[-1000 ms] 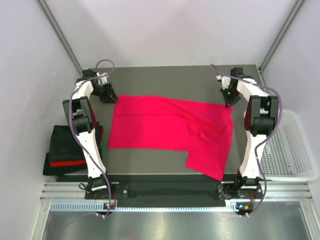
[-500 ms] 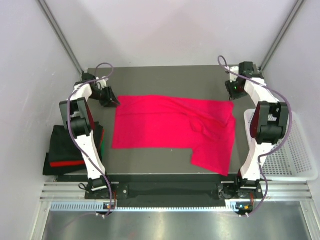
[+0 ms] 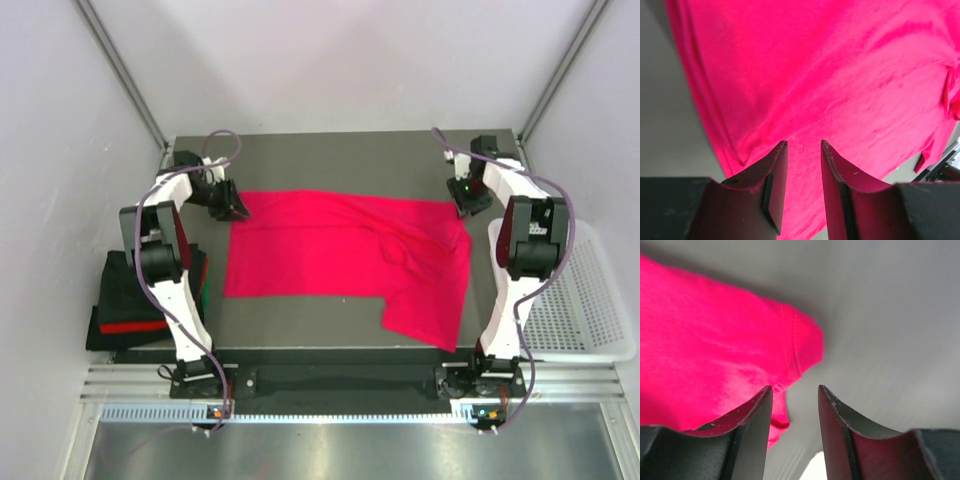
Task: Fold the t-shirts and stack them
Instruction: Fold the tshirt
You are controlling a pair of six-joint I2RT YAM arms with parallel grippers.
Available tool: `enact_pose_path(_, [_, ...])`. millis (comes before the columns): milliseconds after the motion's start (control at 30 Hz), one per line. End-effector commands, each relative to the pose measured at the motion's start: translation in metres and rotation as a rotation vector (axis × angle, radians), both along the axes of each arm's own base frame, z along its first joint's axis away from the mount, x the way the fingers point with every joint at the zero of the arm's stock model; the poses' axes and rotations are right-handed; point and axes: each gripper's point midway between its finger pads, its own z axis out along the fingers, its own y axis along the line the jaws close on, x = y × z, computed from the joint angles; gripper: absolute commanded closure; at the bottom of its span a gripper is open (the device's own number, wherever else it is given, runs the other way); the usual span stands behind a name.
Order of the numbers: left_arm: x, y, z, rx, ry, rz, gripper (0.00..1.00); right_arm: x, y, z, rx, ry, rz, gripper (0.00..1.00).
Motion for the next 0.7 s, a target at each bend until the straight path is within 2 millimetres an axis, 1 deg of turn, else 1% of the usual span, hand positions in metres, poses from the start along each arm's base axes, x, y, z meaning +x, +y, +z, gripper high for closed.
enact_pose_path(0, [0.009,0.0,0.008,0.02,-0.072,-0.031,0.63,0.005,-0.006,0.003,-0.016,0.006,-0.008,0.58])
enact_pose_path(33, [0.008,-0.001,0.001,0.024,-0.05,-0.035,0.63,0.006,-0.006,0.003,-0.017,0.005,-0.007,0.58])
enact_pose_path(67, [0.008,0.0,-0.002,0.026,-0.043,-0.033,0.63,0.006,-0.006,-0.001,-0.016,0.014,-0.008,0.58])
enact_pose_path(133, [0.007,0.0,-0.013,0.025,-0.016,-0.035,0.63,0.007,-0.004,-0.005,-0.01,0.021,-0.003,0.62])
enact_pose_path(167, [0.006,0.002,-0.016,0.032,-0.006,-0.032,0.63,0.007,-0.003,-0.009,0.0,0.028,0.001,0.66])
enact_pose_path(200, [0.006,0.002,-0.02,0.036,0.002,-0.032,0.63,0.007,-0.003,-0.01,0.004,0.031,0.001,0.76])
enact_pose_path(233, [0.005,0.003,-0.027,0.041,0.019,-0.03,0.63,0.009,-0.003,-0.011,0.006,0.028,0.0,0.81])
enact_pose_path(333, [0.002,0.005,-0.037,0.057,0.045,-0.029,0.63,0.014,0.001,-0.011,0.026,0.006,-0.002,0.9])
enact_pose_path(433, [-0.001,0.006,-0.043,0.064,0.067,-0.029,0.64,0.02,0.004,-0.006,0.046,-0.021,0.003,0.99])
enact_pose_path(500, [-0.002,0.008,-0.046,0.077,0.08,-0.024,0.64,0.023,0.004,-0.004,0.047,-0.029,0.004,1.0])
enact_pose_path(600, [-0.004,0.012,-0.052,0.104,0.087,-0.021,0.64,0.04,-0.004,0.009,0.027,-0.094,-0.017,1.0])
enact_pose_path(633, [-0.004,0.015,-0.054,0.119,0.091,-0.02,0.64,0.049,-0.006,0.018,0.027,-0.13,-0.025,1.0])
enact_pose_path(667, [-0.006,0.015,-0.056,0.125,0.097,-0.023,0.64,0.054,-0.008,0.018,0.03,-0.137,-0.033,1.0])
